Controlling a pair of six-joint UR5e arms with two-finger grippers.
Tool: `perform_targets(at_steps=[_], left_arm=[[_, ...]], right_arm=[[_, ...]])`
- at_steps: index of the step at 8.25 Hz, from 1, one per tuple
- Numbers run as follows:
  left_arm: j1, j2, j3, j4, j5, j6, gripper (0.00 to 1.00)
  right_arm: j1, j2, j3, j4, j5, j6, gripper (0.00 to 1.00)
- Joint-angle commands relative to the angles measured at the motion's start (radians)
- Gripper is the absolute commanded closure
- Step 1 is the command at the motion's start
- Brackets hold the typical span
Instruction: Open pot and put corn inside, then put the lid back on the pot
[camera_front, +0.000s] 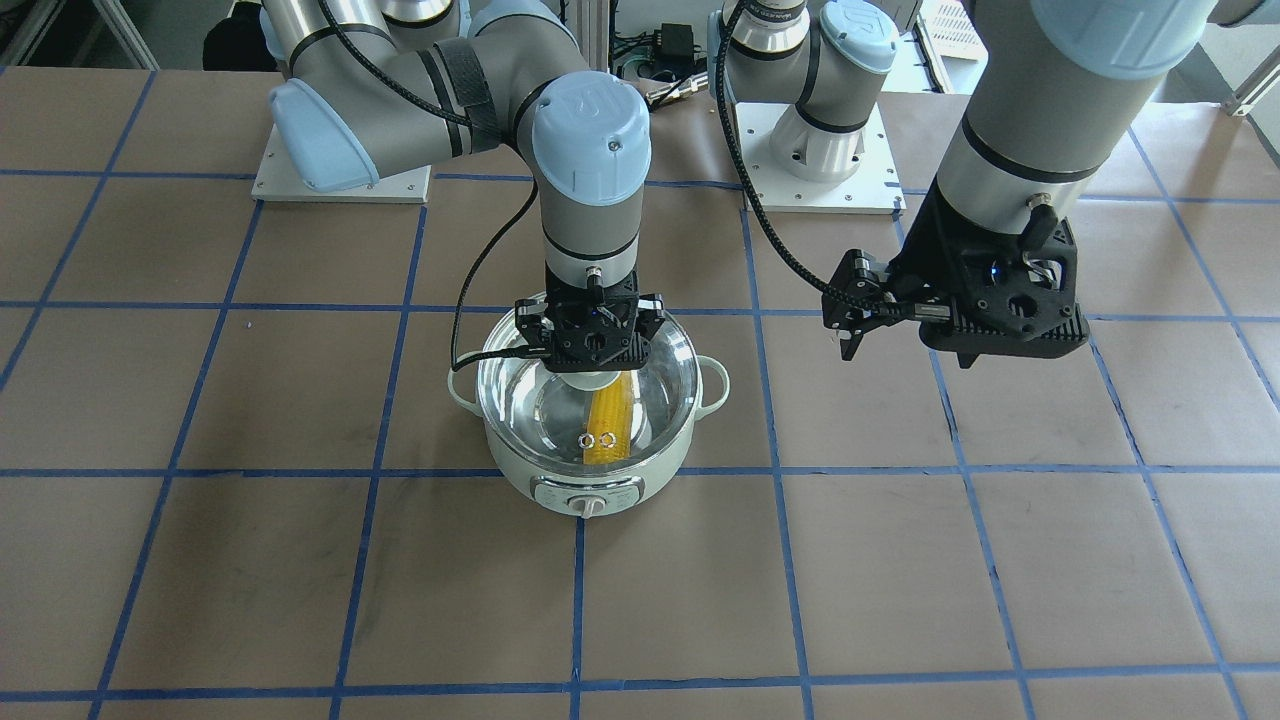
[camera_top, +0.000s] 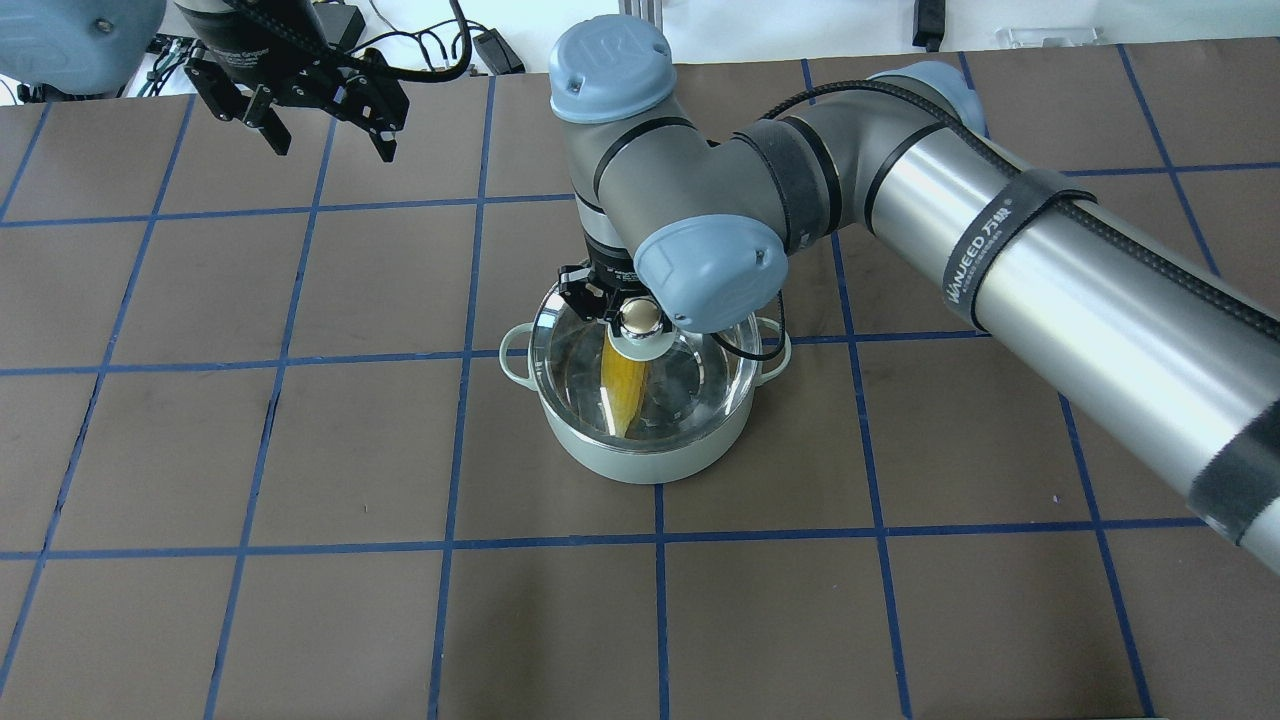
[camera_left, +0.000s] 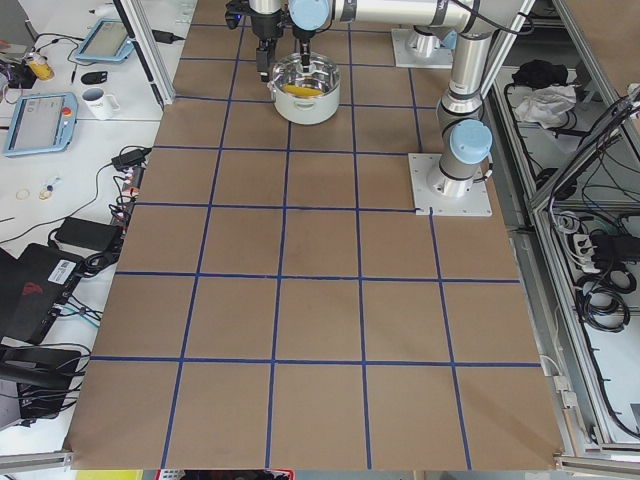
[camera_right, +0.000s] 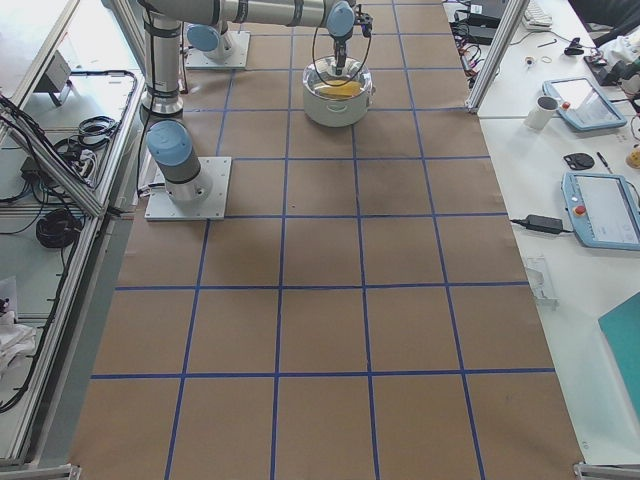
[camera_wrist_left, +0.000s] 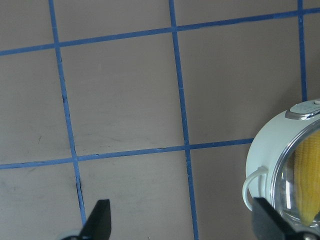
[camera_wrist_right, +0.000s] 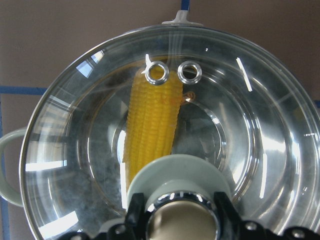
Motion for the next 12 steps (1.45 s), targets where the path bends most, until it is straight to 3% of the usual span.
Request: perform_targets(at_steps=[1, 5, 6, 7, 8, 10, 12], left_arm=[[0.000, 0.000, 0.000, -0.001, 0.001, -0.001, 0.00], [0.000, -0.002, -0.002, 0.002, 0.002, -0.011, 0.00], [0.000, -0.002, -0.002, 0.001, 0.004, -0.011, 0.00], [0.000, -0.002, -0.002, 0.002, 0.002, -0.011, 0.00], [0.000, -0.002, -0.002, 0.002, 0.004, -0.011, 0.00], [-0.002, -0.002, -0.002, 0.002, 0.005, -0.013, 0.00], [0.000, -0.002, -0.002, 0.002, 0.005, -0.013, 0.00]], right_arm=[[-0.001, 0.000, 0.007, -0.002, -0.007, -0.002, 0.00], [-0.023, -0.104, 0.004, 0.015, -0.056, -0.058, 0.00], [-0.038, -0.152, 0.001, 0.041, -0.059, -0.091, 0.00], [-0.052, -0.233, -0.002, 0.151, -0.064, -0.098, 0.00], [-0.100, -0.308, -0.002, 0.258, -0.112, -0.124, 0.00], [-0.287, -0.367, -0.009, 0.291, -0.101, -0.299, 0.00], [-0.363, -0.388, -0.011, 0.340, -0.081, -0.367, 0.00]])
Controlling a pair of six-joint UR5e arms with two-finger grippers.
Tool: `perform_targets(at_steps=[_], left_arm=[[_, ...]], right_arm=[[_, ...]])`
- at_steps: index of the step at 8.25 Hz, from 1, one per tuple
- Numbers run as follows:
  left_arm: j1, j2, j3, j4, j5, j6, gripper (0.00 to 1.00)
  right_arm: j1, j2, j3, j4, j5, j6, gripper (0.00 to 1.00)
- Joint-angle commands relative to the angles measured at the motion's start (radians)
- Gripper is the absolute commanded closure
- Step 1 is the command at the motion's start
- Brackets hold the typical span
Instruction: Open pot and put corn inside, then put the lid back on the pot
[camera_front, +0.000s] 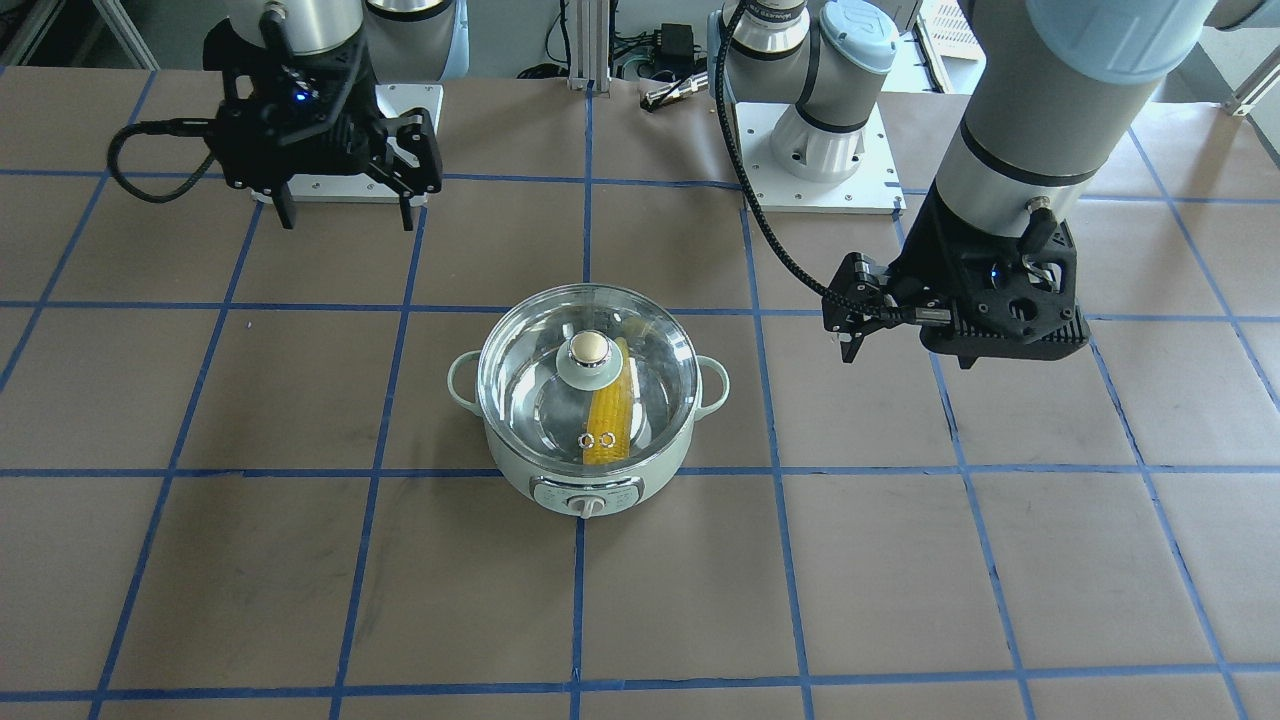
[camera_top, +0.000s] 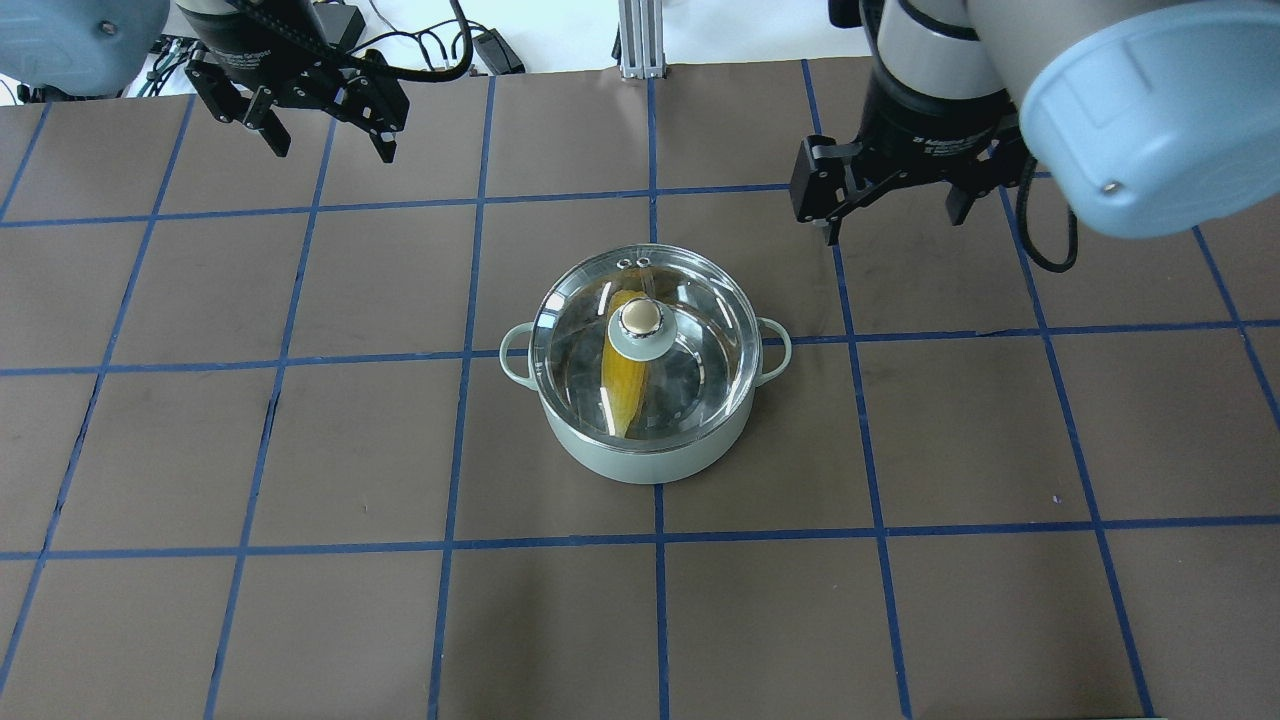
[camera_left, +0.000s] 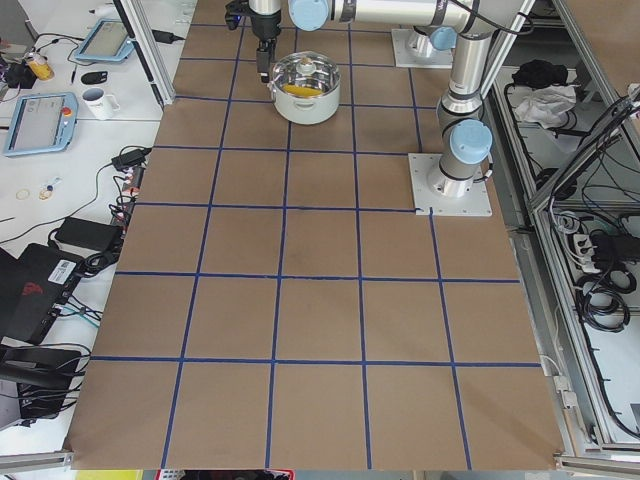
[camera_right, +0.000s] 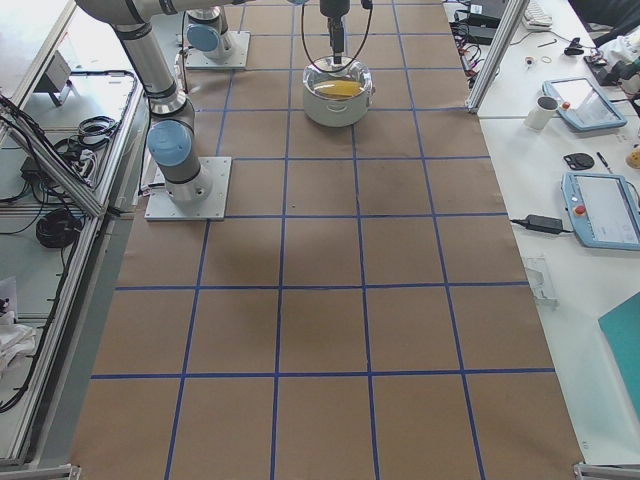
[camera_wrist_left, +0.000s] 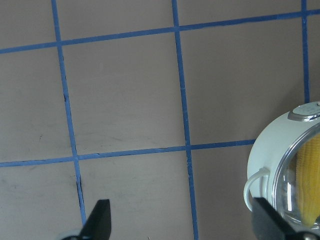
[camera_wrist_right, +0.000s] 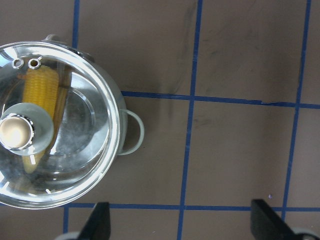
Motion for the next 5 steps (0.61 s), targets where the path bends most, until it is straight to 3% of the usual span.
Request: perform_targets(at_steps=[1, 5], left_arm=[[-0.001, 0.000, -0.002, 0.000, 0.000, 0.000, 0.00], [-0.001, 0.000, -0.002, 0.000, 0.000, -0.002, 0.00]], right_arm=[[-0.086, -0.025, -0.007, 0.093, 0.073, -0.067, 0.00], [-0.097, -0.027, -0.006, 0.091, 0.074, -0.181, 0.00]])
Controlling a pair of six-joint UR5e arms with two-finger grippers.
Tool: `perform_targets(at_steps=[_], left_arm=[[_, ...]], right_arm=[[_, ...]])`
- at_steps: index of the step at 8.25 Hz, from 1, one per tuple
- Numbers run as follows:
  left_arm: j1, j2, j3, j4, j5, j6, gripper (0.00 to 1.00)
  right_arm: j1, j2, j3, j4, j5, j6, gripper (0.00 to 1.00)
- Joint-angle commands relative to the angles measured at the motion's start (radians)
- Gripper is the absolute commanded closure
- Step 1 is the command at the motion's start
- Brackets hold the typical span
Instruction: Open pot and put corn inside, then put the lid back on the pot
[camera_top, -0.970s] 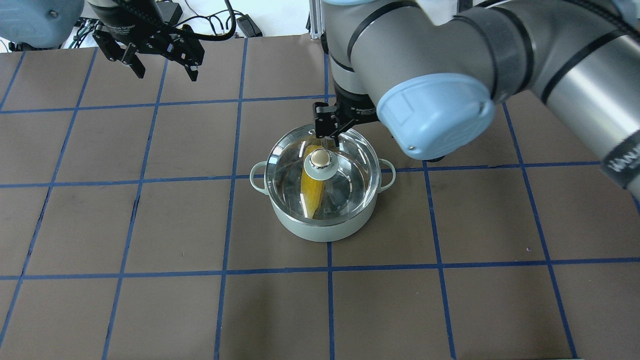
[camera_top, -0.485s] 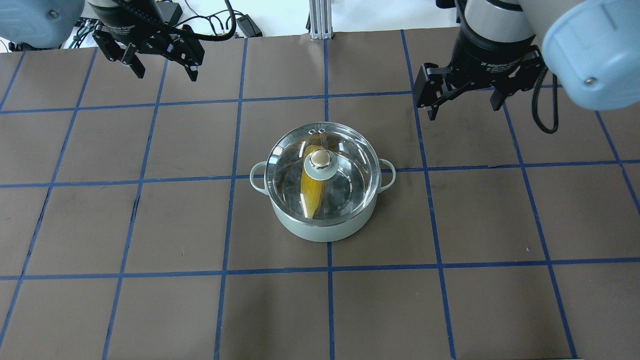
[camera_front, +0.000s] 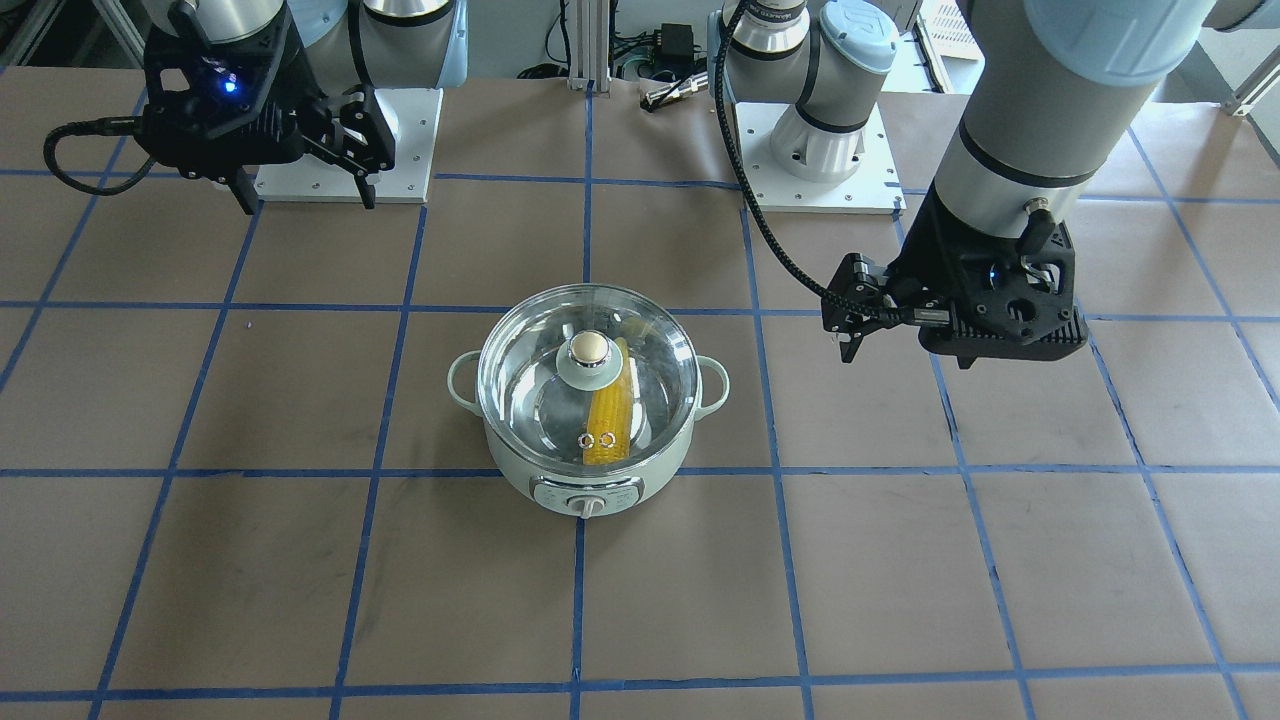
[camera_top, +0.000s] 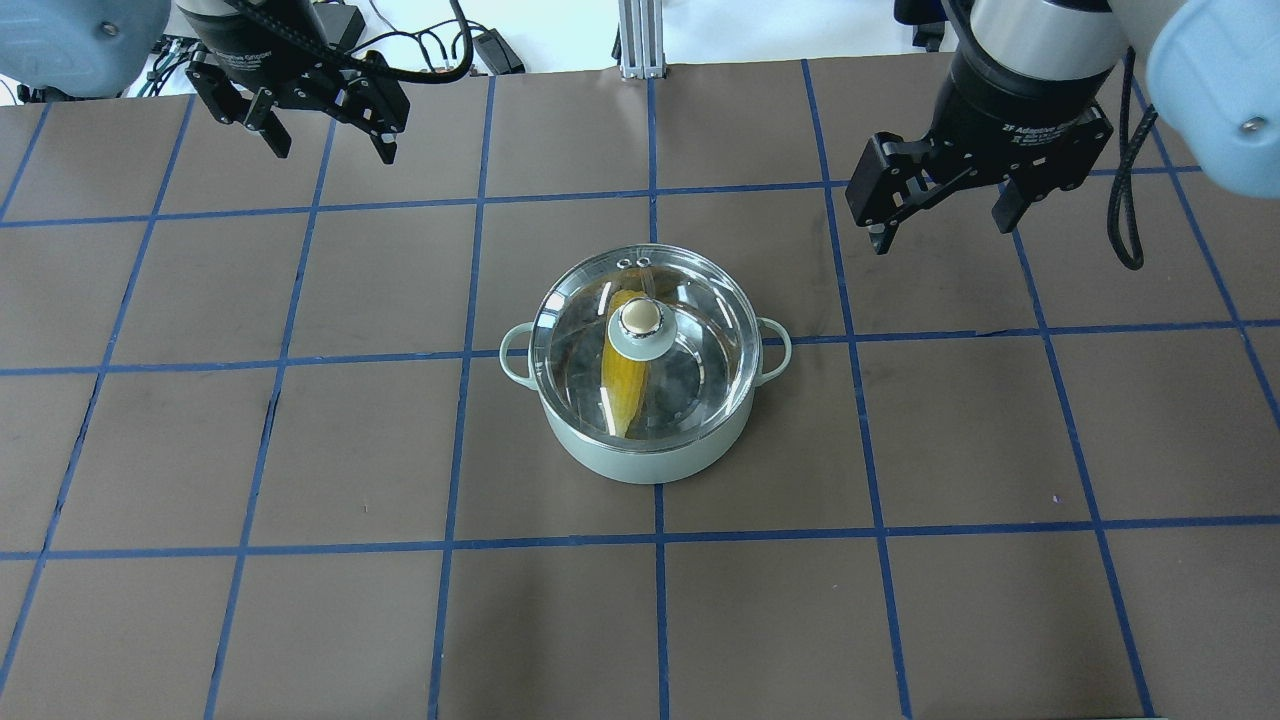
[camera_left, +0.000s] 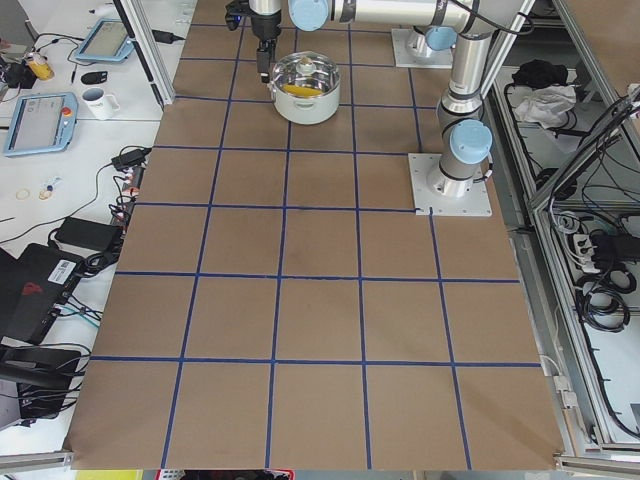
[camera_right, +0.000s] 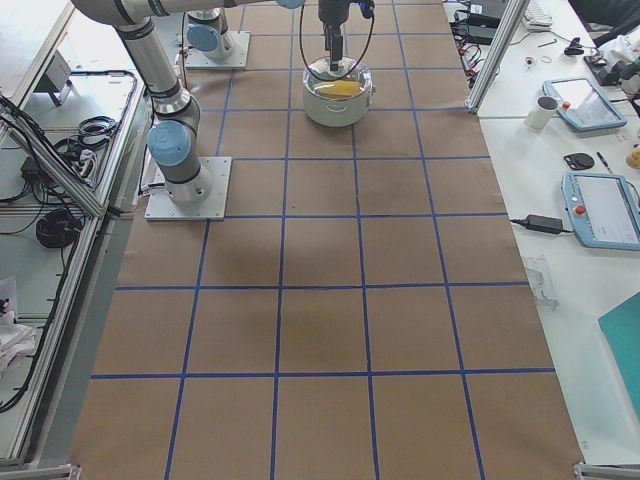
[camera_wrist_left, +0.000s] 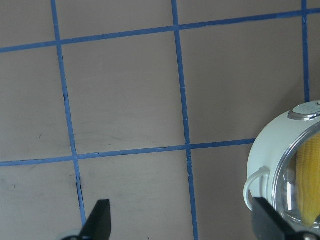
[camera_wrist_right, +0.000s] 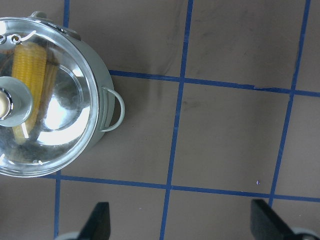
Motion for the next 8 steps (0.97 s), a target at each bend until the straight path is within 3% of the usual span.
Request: perform_targets(at_steps=[1, 8], left_arm=[[0.000, 0.000, 0.000, -0.001, 0.000, 0.000, 0.00], [0.000, -0.002, 0.005, -0.002, -0.002, -0.001, 0.00]], right_arm=[[0.000, -0.001, 0.003, -0.002, -0.001, -0.034, 0.00], [0.006, -0.002, 0.003, 0.012, 0.003, -0.036, 0.00]])
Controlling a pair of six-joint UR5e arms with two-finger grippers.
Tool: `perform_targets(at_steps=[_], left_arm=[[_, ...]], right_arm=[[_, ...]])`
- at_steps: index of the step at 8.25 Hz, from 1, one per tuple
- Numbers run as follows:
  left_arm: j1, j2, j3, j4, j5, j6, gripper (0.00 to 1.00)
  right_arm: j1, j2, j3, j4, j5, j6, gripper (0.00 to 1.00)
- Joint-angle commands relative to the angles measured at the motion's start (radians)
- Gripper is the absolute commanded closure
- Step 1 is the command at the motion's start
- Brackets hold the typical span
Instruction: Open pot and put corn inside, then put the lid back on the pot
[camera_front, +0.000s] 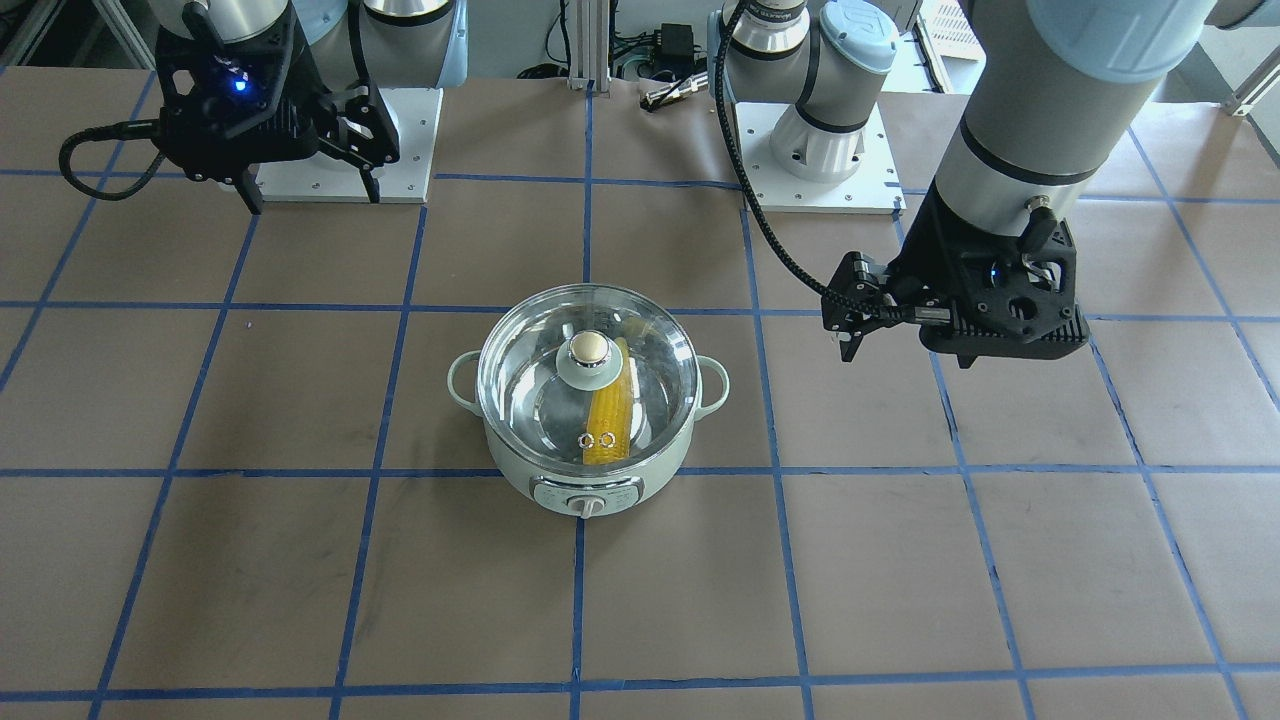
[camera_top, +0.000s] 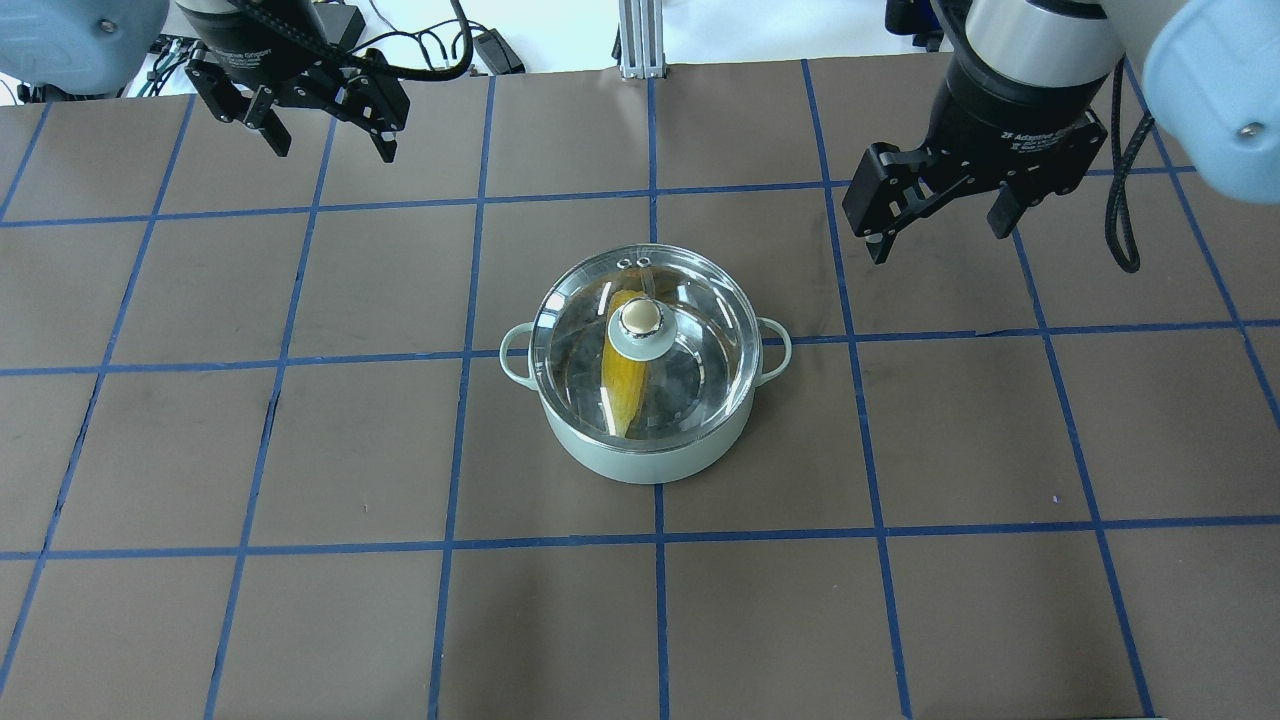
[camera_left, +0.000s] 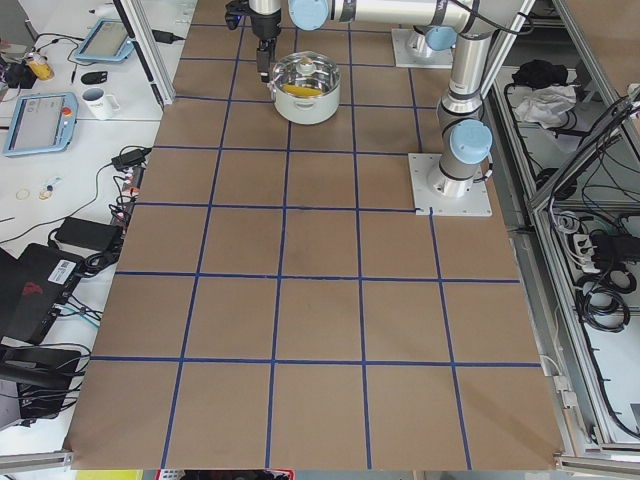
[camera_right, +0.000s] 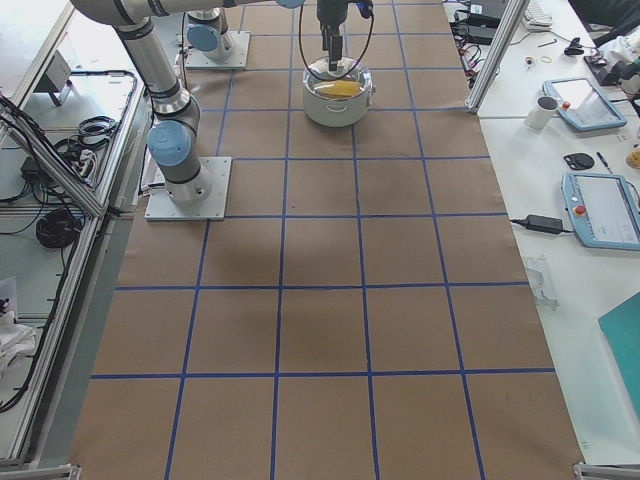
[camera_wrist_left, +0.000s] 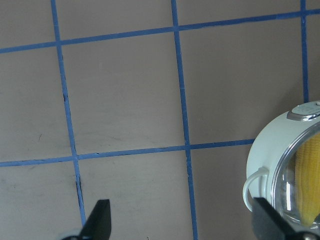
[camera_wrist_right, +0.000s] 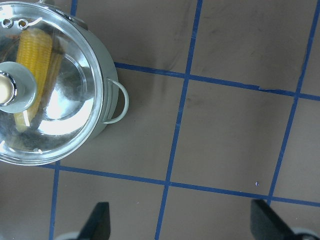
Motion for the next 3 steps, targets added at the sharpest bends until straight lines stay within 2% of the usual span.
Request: perform_targets(at_steps=[1, 3], left_arm=[[0.000, 0.000, -0.001, 0.000, -0.002, -0.001, 0.00], [0.000, -0.001, 0.001, 0.000, -0.002, -0.001, 0.00]], right_arm=[[0.001, -0.001, -0.001, -0.001, 0.000, 0.000, 0.00], [0.002, -0.001, -0.001, -0.004, 0.003, 0.000, 0.00]])
